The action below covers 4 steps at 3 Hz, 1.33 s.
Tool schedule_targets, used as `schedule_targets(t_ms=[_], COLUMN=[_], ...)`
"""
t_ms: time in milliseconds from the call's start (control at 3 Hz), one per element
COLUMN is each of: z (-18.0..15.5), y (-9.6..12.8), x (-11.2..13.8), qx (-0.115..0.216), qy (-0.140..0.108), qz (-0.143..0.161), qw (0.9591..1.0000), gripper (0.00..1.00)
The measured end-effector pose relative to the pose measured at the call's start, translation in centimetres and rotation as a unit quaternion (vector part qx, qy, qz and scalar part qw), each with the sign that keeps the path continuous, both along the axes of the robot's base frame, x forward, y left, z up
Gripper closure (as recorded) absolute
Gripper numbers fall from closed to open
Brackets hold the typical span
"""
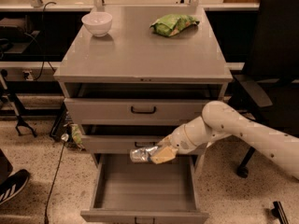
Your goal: Place redbull can into bottom drawer
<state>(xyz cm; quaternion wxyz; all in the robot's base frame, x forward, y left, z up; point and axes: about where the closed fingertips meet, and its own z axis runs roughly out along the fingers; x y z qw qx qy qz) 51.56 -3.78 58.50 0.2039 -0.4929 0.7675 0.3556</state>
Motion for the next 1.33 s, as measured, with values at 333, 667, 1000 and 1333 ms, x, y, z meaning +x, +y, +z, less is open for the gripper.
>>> schedule_targets(t_ms=[333, 667, 1000, 1333], z=[-3.5, -7.7, -12.0, -12.0], y=[0.3, 0.2, -1.1, -1.1], x=[-0.8, -1.2, -0.4, -0.4], qx=[-0.011, -0.047, -0.061, -0.061], qy=[0.022, 0.047, 0.05, 0.05], qz=[0.026, 0.046, 0.031, 0.031], qw=[0.9994, 0.9967, 0.9964, 0.9964], gripper=[1.0, 1.0, 1.0, 1.0])
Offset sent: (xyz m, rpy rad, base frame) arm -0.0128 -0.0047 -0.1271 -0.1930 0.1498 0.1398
